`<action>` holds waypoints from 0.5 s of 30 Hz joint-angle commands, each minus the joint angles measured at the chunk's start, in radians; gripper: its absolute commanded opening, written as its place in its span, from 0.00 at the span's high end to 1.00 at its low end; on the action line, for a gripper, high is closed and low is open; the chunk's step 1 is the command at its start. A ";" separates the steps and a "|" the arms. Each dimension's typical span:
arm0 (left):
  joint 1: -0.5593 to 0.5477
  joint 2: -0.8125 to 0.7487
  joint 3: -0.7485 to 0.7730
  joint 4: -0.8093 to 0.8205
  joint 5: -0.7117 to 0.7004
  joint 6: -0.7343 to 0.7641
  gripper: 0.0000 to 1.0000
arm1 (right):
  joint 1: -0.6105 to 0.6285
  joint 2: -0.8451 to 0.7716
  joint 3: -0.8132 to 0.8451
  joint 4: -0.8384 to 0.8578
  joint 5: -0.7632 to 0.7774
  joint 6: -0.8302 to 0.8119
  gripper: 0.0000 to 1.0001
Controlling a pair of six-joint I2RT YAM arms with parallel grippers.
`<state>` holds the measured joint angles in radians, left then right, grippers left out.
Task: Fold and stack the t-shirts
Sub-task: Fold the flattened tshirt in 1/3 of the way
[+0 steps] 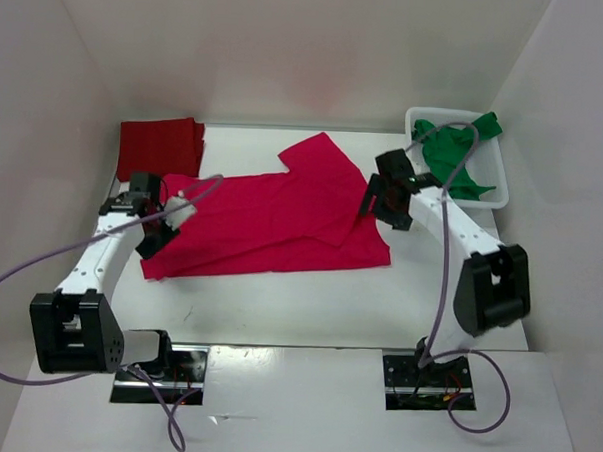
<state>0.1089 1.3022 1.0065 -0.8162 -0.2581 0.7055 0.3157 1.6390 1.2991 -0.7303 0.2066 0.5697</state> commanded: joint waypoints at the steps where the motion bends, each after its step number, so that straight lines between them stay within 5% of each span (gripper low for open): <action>1: -0.046 0.011 -0.114 -0.014 -0.038 0.094 0.39 | -0.015 -0.103 -0.167 0.023 -0.079 0.110 0.15; 5: -0.055 0.080 -0.077 0.015 0.019 0.025 0.35 | -0.055 -0.142 -0.323 0.103 -0.102 0.188 0.14; 15: -0.124 0.201 -0.091 0.077 0.019 -0.031 0.39 | -0.121 -0.085 -0.414 0.199 -0.183 0.188 0.14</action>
<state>-0.0132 1.4895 0.9012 -0.7689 -0.2543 0.6991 0.1951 1.5372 0.9062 -0.6151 0.0769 0.7418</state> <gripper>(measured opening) 0.623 0.863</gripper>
